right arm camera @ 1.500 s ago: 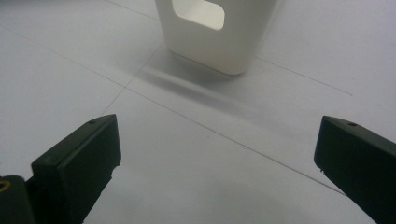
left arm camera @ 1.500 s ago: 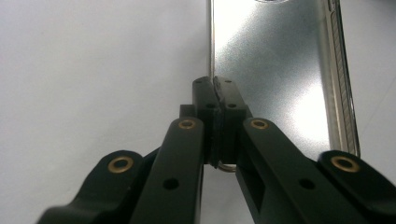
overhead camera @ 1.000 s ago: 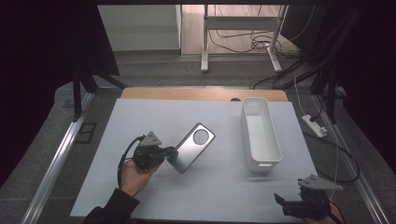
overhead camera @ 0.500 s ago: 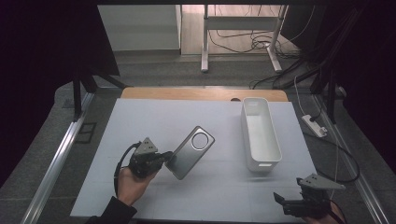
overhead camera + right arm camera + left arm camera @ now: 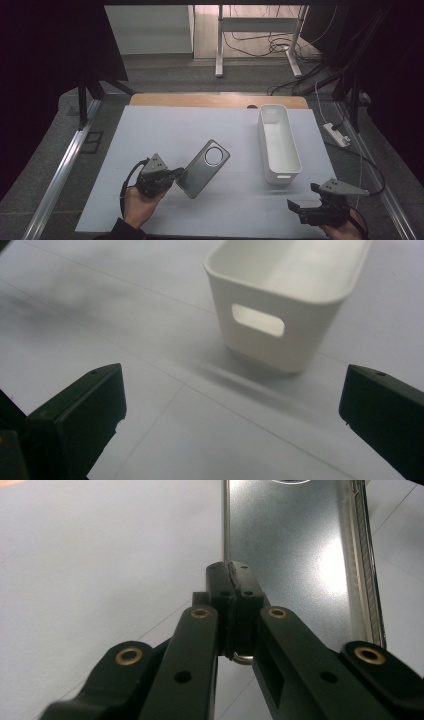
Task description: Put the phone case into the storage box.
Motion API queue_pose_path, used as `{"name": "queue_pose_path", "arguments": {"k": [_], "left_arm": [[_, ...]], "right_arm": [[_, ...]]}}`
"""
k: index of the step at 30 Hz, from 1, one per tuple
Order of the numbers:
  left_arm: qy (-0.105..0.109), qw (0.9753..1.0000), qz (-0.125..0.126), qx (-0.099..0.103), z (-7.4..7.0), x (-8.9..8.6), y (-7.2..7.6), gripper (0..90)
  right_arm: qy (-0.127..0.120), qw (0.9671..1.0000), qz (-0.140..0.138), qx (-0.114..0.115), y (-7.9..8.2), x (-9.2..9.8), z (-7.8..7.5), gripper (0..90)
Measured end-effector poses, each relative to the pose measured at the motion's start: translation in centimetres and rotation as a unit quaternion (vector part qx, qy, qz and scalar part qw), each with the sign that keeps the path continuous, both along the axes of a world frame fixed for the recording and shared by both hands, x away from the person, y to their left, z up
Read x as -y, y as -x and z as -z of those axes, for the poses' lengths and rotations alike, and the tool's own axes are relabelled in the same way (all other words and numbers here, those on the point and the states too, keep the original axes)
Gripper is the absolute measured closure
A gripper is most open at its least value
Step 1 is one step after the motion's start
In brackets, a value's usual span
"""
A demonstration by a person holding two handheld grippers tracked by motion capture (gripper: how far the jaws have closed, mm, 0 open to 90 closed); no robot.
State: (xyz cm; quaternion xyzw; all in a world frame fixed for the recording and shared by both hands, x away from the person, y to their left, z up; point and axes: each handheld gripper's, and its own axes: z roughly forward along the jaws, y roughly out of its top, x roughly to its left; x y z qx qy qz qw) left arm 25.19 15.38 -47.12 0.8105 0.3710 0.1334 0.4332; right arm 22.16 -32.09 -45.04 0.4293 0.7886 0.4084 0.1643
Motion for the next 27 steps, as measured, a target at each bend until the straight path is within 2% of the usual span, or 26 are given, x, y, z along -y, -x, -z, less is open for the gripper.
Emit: {"name": "queue_pose_path", "arguments": {"k": [8, 11, 13, 19, 27], "left_arm": [[0.007, 1.0, -0.002, 0.004, -0.1, -0.1, 0.7, 89.2], [0.01, 0.9999, 0.001, 0.006, -0.1, 0.0, 0.7, 89.2], [0.012, 0.9999, 0.005, 0.006, -0.1, 0.1, 0.6, 89.2], [0.01, 0.9999, 0.005, 0.006, -0.1, 0.2, 0.3, 89.1], [0.006, 0.9999, 0.009, 0.01, -0.1, 0.2, 0.1, 89.1]], "right_arm": [[-0.003, 0.9996, -0.026, 0.011, -0.4, -1.0, -0.4, 0.0], [-0.007, 0.9994, -0.032, 0.006, -1.0, -1.4, -0.8, 0.0], [-0.001, 0.9993, -0.037, 0.011, -1.4, -1.7, -1.0, 0.0], [-0.007, 0.9987, -0.049, 0.002, -2.6, -2.8, -1.6, 0.0], [-0.032, 0.997, -0.07, -0.013, -3.8, -4.3, -1.9, 0.0]]}}
